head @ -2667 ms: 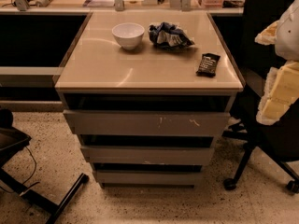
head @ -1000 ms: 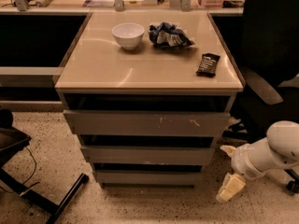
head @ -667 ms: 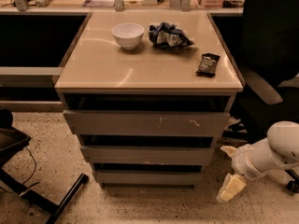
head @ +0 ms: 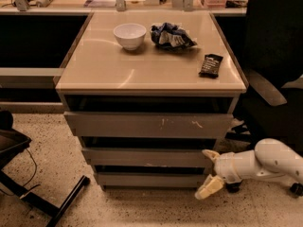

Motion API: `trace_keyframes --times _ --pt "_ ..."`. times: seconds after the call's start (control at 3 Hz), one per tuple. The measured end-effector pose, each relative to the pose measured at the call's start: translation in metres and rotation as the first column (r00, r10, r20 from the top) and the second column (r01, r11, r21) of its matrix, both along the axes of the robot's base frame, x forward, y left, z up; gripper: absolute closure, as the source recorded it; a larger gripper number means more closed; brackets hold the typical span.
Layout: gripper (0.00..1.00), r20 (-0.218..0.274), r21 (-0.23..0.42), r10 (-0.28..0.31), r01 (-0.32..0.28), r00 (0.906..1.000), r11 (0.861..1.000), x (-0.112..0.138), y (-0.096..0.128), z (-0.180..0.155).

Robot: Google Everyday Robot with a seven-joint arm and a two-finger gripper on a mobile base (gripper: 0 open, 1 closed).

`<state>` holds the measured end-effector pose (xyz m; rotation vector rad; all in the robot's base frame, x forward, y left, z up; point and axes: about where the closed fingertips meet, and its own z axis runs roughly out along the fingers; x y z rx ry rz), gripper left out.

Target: Open bottom drawer

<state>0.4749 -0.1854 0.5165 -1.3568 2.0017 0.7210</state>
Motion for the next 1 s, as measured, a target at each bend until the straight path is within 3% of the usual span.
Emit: trace_keyframes --times 0.33,0.67,1.0 --pt "0.00 0.011 0.146 -0.117 0.114 0.9930 0.983 0.026 0.026 -0.047" --pt "0.00 -0.015 0.160 -0.126 0.127 0.9919 0.979 0.022 0.033 -0.066" --pt "0.00 -0.004 0.164 -0.103 0.103 0.9946 0.981 0.009 0.050 -0.081"
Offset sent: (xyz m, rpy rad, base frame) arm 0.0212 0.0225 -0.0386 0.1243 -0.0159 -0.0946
